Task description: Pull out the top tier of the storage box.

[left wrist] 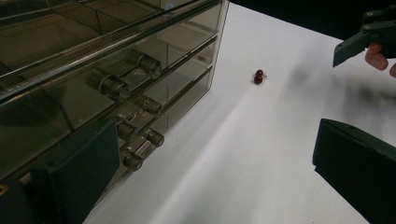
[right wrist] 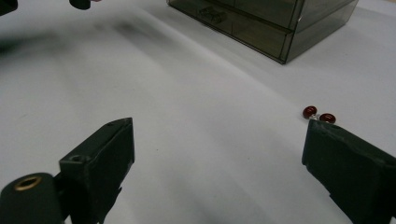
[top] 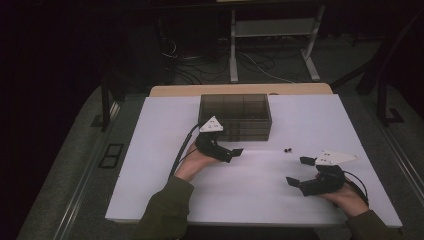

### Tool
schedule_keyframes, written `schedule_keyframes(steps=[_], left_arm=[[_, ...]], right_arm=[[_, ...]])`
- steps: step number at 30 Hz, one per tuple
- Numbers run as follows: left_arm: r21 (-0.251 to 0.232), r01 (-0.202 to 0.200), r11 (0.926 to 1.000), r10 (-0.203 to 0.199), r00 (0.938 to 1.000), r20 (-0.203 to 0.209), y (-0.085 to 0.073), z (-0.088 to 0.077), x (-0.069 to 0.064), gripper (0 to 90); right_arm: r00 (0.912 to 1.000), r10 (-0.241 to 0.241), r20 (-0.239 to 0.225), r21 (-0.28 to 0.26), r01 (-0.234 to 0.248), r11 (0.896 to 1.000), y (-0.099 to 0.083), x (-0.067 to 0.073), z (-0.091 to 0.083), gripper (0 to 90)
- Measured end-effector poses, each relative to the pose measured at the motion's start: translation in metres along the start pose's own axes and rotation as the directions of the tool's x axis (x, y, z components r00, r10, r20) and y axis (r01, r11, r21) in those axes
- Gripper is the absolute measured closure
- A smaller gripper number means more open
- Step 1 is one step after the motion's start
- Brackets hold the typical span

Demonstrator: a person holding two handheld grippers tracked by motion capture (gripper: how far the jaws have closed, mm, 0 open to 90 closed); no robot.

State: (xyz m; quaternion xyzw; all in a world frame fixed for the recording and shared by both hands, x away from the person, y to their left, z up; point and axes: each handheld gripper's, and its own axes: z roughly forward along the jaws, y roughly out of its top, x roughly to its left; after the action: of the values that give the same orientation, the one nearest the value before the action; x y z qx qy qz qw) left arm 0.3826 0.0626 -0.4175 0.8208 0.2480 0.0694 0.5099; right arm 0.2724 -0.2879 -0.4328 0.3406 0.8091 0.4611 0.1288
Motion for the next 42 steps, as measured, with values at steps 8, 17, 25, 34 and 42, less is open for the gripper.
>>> schedule_keyframes(steps=[8,17,25,34,42], left_arm=[[0.004,-0.018,0.9998,0.018,0.9997,-0.018,-0.001,0.002,-0.001,0.0],[0.019,-0.051,0.9985,0.051,0.9983,-0.028,-0.001,0.004,-0.004,0.0],[0.026,-0.104,0.9943,0.105,0.9918,-0.072,-0.001,0.002,-0.006,0.0],[0.039,-0.161,0.9861,0.164,0.9815,-0.098,0.000,0.001,-0.009,0.0],[0.057,-0.214,0.9753,0.219,0.9679,-0.123,0.000,0.001,-0.012,0.0]], right_arm=[[1.0000,-0.005,0.000,-0.006,0.005,1.000,0.000,0.000,0.000,8.7],[0.9999,-0.015,-0.002,-0.001,0.015,1.000,-0.001,0.002,0.001,8.7],[1.0000,-0.009,-0.003,-0.006,0.009,1.000,-0.001,0.002,0.000,8.7],[1.0000,-0.009,0.000,-0.004,0.009,1.000,-0.001,0.001,0.001,8.7],[0.9999,-0.010,0.001,-0.005,0.010,1.000,-0.001,0.001,0.001,8.7]])
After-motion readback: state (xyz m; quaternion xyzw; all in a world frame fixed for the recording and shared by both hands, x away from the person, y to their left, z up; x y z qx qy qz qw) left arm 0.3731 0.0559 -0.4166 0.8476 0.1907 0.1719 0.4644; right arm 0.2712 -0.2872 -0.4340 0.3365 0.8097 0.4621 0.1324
